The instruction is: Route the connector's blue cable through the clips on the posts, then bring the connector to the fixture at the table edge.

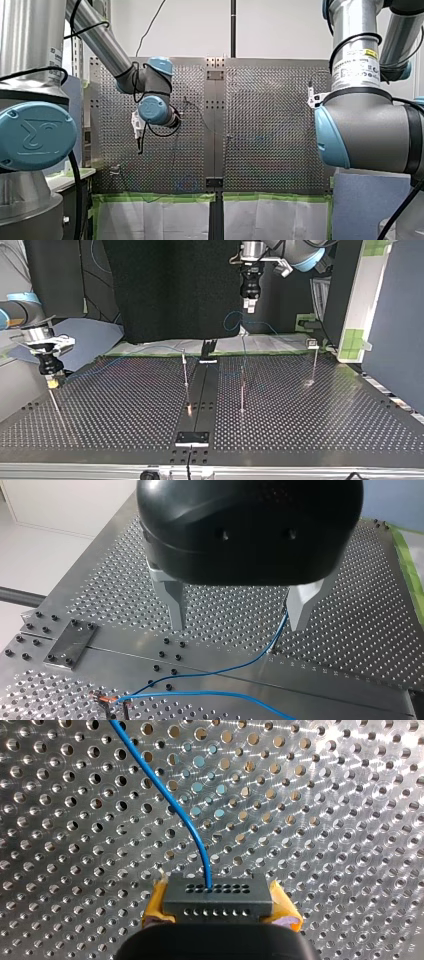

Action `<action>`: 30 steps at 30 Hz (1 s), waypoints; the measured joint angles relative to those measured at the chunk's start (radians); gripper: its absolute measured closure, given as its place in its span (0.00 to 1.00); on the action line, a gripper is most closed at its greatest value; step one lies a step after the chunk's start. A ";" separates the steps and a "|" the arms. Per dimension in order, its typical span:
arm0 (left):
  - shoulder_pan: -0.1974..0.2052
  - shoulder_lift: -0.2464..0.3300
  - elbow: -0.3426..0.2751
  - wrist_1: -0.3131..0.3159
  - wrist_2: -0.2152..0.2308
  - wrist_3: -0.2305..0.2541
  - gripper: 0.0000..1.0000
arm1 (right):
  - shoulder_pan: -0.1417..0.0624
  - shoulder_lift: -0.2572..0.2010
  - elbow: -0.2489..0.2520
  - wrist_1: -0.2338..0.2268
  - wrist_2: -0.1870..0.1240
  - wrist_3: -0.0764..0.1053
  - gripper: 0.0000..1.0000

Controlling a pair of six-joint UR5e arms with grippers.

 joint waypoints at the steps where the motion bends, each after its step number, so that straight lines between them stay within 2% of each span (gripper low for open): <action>1: 0.000 0.000 0.000 0.000 0.000 0.000 0.00 | 0.000 0.000 0.000 0.000 0.000 0.000 1.00; 12: 0.000 0.000 0.000 0.000 0.000 0.000 0.00 | 0.002 0.004 -0.001 -0.004 0.004 0.007 1.00; 14: 0.000 0.000 0.000 0.000 0.000 0.000 0.00 | 0.002 0.005 -0.001 -0.005 0.007 0.007 0.71; 15: 0.000 0.000 0.000 0.000 0.000 0.000 0.00 | 0.002 0.005 -0.001 -0.005 0.008 0.006 0.71; 16: 0.000 0.000 0.000 0.000 0.000 0.000 0.00 | 0.002 0.005 0.000 -0.005 0.009 0.005 0.60; 17: 0.000 0.000 0.000 0.000 0.000 0.000 0.00 | 0.003 0.006 0.000 -0.005 0.010 0.004 0.44; 18: 0.000 0.000 0.000 0.000 0.000 0.000 0.00 | 0.003 0.006 0.000 -0.006 0.010 0.004 0.44; 19: 0.000 0.000 0.000 0.000 0.000 0.000 0.00 | 0.003 0.006 0.000 -0.006 0.012 0.003 0.33; 20: 0.000 0.000 0.000 0.000 0.000 0.000 0.00 | 0.004 0.006 0.000 -0.006 0.012 0.003 0.18; 21: 0.000 0.000 0.000 0.000 0.000 0.000 0.00 | 0.004 0.006 0.000 -0.006 0.013 0.002 0.18; 22: 0.000 0.000 0.000 0.000 0.000 0.000 0.00 | 0.004 0.008 0.001 -0.005 0.014 0.002 0.04; 23: 0.000 0.000 0.000 0.000 0.000 0.000 0.00 | 0.004 0.010 0.003 -0.005 0.014 0.001 0.00; 30: 0.000 0.000 0.000 0.000 0.000 0.000 0.00 | 0.006 0.010 0.000 -0.007 0.015 0.001 0.00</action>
